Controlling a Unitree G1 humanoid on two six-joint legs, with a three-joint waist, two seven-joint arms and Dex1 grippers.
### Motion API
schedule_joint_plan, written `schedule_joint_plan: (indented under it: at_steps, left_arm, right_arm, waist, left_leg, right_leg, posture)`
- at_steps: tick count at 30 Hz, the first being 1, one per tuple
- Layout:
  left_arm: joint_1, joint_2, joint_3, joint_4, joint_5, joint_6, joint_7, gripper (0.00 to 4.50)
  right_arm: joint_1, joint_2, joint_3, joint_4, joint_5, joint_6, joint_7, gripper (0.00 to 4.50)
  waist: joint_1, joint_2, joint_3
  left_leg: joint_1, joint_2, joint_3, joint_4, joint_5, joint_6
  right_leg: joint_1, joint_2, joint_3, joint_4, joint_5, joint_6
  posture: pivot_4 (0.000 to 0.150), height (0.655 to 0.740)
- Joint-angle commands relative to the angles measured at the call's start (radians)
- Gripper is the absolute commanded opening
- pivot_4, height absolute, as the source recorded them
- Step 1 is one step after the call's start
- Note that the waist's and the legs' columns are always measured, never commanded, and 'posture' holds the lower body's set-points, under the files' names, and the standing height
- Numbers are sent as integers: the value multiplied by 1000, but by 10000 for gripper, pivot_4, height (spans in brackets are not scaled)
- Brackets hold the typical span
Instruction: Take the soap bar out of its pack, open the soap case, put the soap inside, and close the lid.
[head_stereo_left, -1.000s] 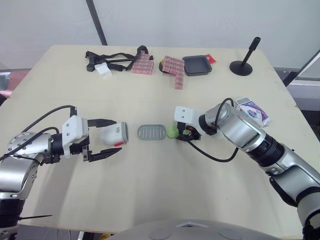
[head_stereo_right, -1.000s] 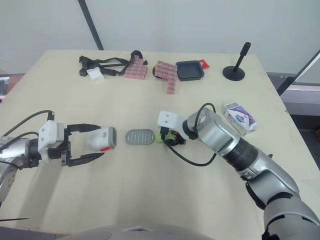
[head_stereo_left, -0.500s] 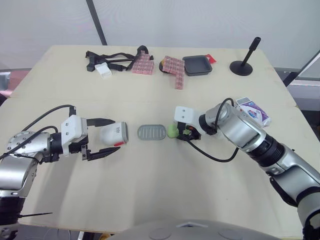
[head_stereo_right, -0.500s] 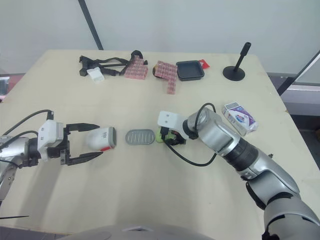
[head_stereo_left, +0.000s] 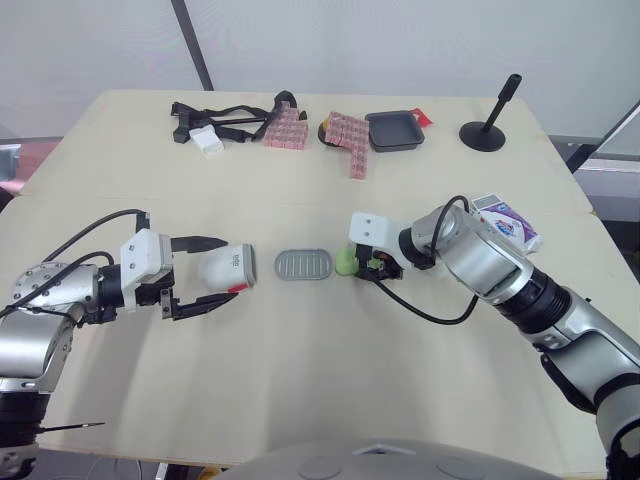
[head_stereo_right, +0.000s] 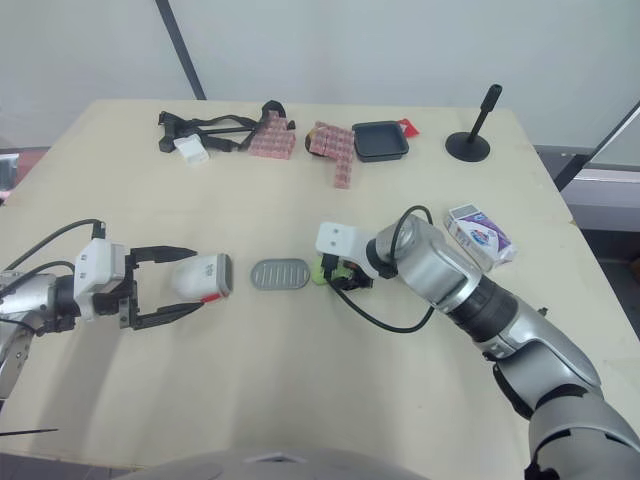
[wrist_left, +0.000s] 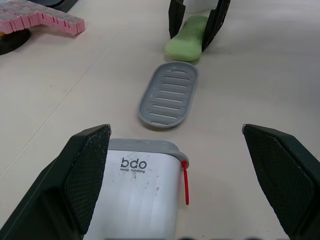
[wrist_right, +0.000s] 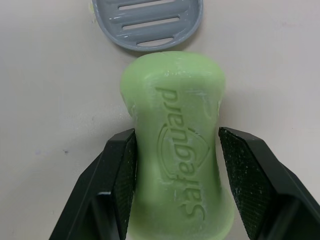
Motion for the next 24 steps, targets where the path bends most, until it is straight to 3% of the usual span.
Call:
schedule_joint_plan:
  at_steps: [1,4,17,24]
  left_arm:
    - [6,17,18,-26,3,-15,2,45000]
    - [8,16,18,-27,3,-16,4,45000]
    - [9,41,52,35,12,-43,-7,45000]
    - [9,82,87,100,21,-73,-22,45000]
  right_arm:
    - [-14,-2,3,-20,-12,-17,7,24503]
    - [-15,0,5,-17,-18,-22,4,17289]
    - [-60,42,-72,-44,43,-31,46,17294]
    - [-125,105,-65,-6,75,-131,97,17294]
  waist:
    - [0,0,0]
    - [-1,0,0]
    - [-3,0,0]
    - [0,0,0]
  left_leg:
    - [0,0,0,0,0,0]
    - [0,0,0,0,0,0]
    - [0,0,0,0,0,0]
    - [0,0,0,0,0,0]
  right_leg:
    - [0,0,0,0,0,0]
    - [0,0,0,0,0,0]
    - [-1,0,0,1,0,0]
    - [-3,0,0,5,0,0]
  posture:
    - [1500,7400]
    - [1500,7400]
    - [1500,7400]
    - [1500,7400]
